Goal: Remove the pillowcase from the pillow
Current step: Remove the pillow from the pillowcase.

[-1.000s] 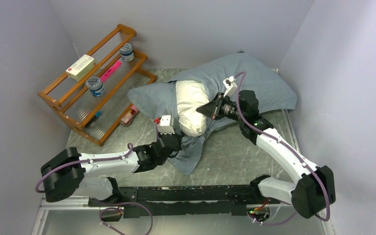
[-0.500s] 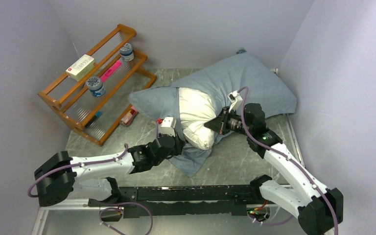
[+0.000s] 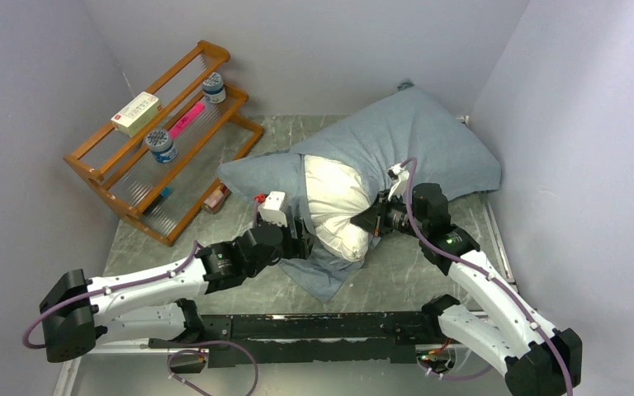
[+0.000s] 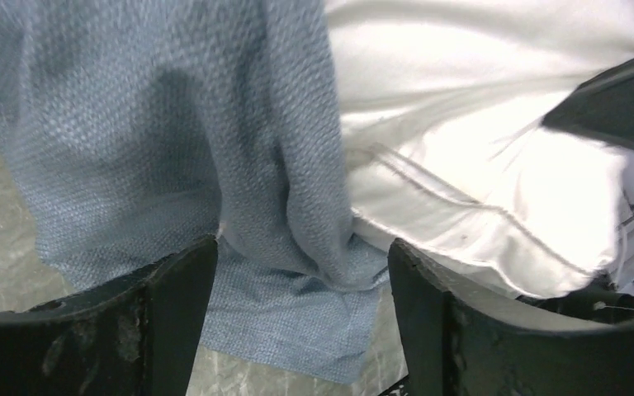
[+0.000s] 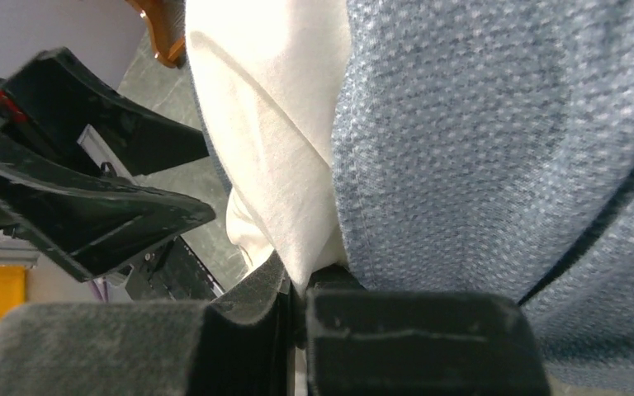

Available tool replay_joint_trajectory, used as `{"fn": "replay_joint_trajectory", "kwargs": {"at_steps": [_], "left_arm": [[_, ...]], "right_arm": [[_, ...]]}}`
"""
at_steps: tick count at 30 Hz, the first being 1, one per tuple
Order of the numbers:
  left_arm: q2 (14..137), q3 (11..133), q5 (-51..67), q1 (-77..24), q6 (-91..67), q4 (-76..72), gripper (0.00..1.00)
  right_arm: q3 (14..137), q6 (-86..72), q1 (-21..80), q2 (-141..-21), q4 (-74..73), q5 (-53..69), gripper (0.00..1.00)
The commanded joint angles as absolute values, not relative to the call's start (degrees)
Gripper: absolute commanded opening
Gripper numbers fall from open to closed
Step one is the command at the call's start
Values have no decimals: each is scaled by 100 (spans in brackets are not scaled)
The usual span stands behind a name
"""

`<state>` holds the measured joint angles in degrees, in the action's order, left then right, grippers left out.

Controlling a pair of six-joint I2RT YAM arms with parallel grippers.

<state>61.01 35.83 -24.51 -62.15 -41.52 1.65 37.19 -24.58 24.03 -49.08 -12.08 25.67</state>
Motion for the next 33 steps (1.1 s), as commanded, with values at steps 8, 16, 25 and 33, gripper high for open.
{"fn": "replay_joint_trajectory", "kwargs": {"at_steps": [8, 16, 25, 33], "left_arm": [[6420, 4690, -2939, -5784, -3812, 892, 83], [7053, 4998, -2633, -5581, -3565, 583, 81], [7165, 5108, -2699, -4832, -3364, 1007, 40], [7320, 5396, -2070, -4287, -2921, 1467, 5]], "right_arm": [[3699, -2329, 2303, -4751, -868, 2123, 0], [3708, -2266, 2311, -4667, -1079, 1917, 0], [3984, -2077, 2303, -4336, -1734, 1066, 0], [4179, -2057, 2309, -4118, -2327, 450, 0]]}}
